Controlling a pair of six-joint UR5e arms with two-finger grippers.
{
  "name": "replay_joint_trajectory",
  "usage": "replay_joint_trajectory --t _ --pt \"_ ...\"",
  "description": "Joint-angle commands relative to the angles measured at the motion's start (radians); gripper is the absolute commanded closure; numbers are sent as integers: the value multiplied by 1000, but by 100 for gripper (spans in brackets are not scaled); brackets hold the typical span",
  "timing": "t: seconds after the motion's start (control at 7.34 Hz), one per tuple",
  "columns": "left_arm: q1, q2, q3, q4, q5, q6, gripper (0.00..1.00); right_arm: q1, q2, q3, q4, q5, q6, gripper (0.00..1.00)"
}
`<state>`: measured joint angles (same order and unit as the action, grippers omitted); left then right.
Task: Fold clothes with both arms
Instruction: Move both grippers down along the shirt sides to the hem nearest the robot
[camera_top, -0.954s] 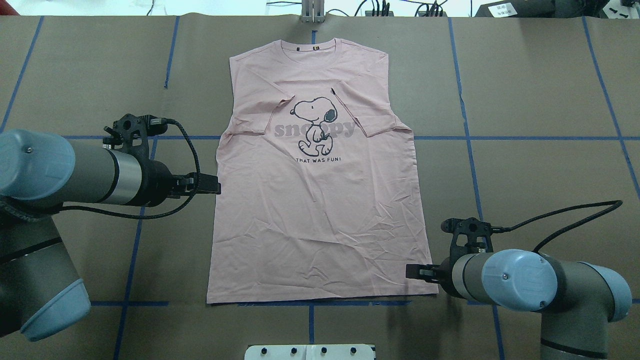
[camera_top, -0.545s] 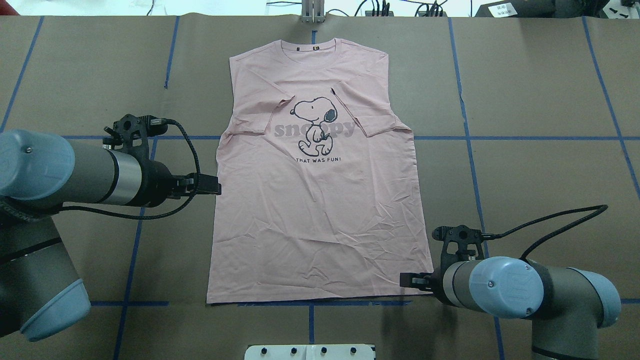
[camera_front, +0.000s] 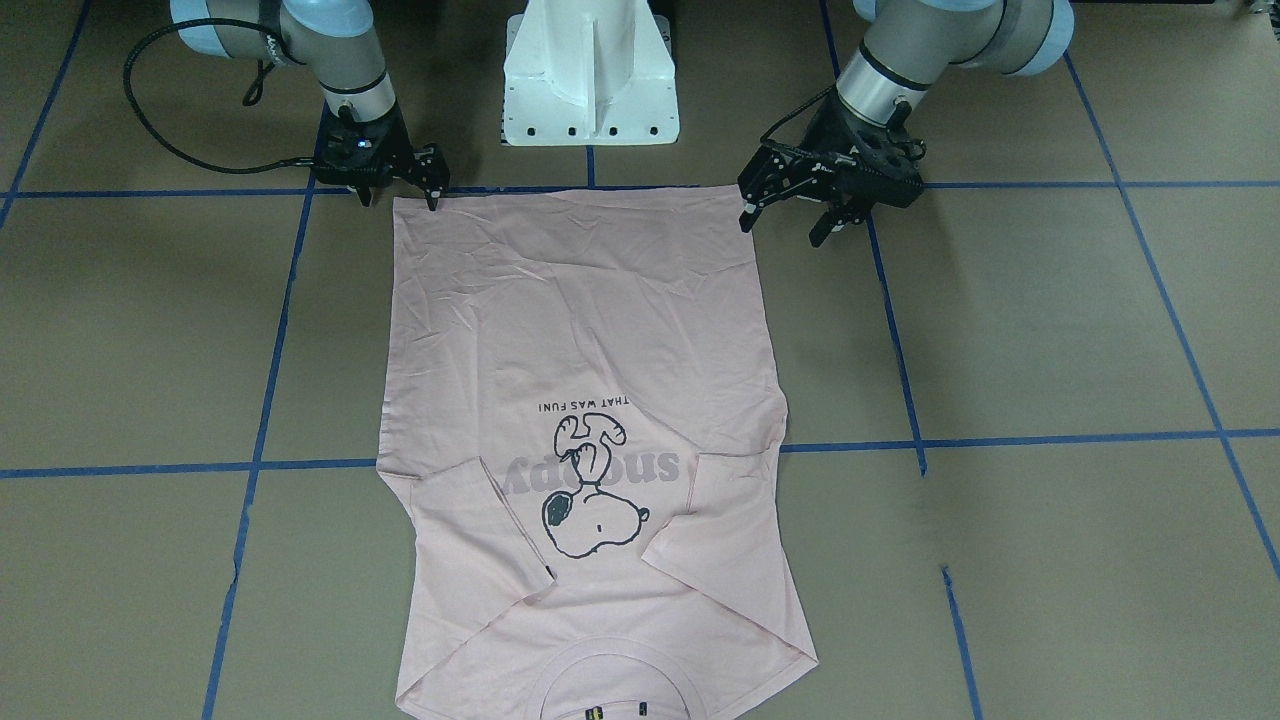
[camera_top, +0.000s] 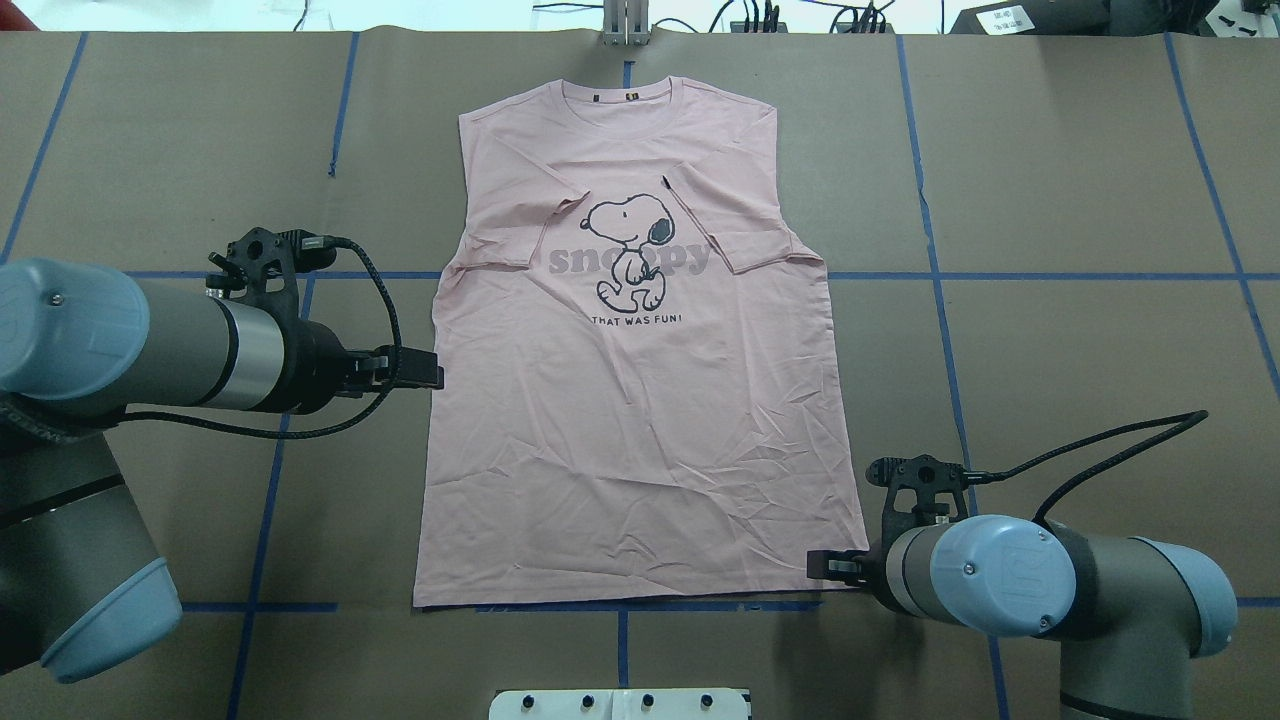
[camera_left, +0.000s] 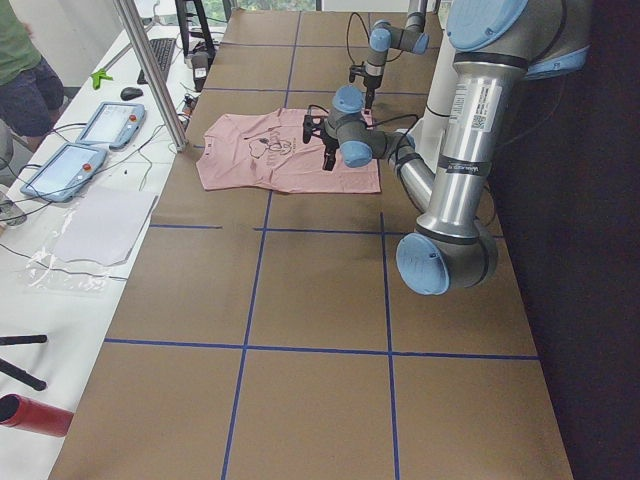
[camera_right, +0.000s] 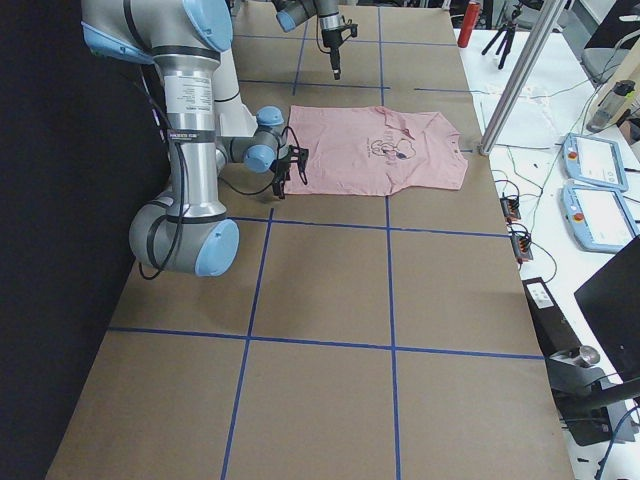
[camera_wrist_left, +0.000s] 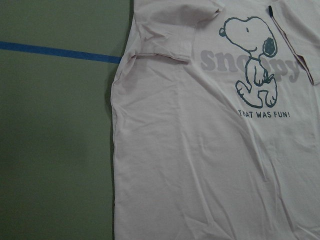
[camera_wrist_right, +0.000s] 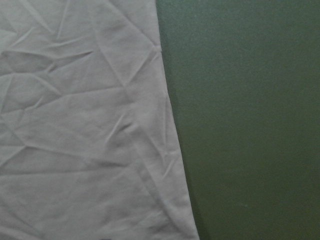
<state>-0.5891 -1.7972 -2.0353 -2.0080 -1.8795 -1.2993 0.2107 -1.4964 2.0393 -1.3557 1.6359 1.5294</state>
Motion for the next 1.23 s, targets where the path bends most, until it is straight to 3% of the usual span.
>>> replay_joint_trajectory --t 0.0,0.27,0.82,1.09 --pt "0 -1 -3 0 -1 0 0 -2 2 -5 -2 2 0 32" --pt "0 -1 -19 0 -1 0 0 1 1 -4 1 9 -11 100" --pt "8 -5 -11 3 0 -3 0 10 -1 19 9 2 -9 100" --pt "96 -1 -16 73 23 -169 0 10 1 77 9 9 -3 100"
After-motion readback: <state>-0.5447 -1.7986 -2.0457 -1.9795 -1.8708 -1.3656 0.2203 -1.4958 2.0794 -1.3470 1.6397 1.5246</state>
